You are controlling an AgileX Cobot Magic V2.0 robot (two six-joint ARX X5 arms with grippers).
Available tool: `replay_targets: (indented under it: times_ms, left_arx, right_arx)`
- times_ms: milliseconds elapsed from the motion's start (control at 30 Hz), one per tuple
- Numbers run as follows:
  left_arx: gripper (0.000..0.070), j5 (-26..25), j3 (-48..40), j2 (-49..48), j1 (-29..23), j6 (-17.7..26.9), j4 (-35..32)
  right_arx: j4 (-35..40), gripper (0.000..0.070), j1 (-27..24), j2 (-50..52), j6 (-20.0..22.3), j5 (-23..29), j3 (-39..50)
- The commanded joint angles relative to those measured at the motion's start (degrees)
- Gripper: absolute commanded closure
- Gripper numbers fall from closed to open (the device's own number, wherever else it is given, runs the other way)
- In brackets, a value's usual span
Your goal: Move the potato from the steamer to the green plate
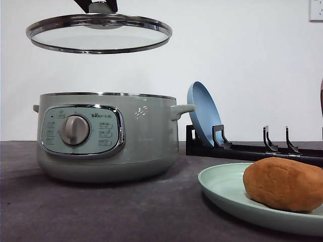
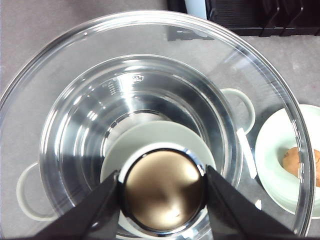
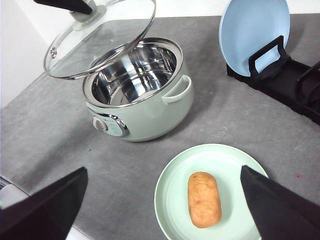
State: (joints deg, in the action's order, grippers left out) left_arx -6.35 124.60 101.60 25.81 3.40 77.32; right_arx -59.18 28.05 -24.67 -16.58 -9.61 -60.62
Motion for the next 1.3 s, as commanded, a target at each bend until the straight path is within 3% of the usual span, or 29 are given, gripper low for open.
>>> replay_targets:
  times_ms: [0,1267]
  left_arx:
    - [0.0699,-0.26,1.64,0.45,0.48,0.41,-2.05]
    - [0.0699,1.51,1.62,12.31,0.93,0.26,-1.86]
  right_arx:
    - [0.42,0.0082,0.26,-0.24,-0.3,0.09,-0.79]
    - [0.42,0.0082,0.26,-0.24,0.13,1.14,-0.79]
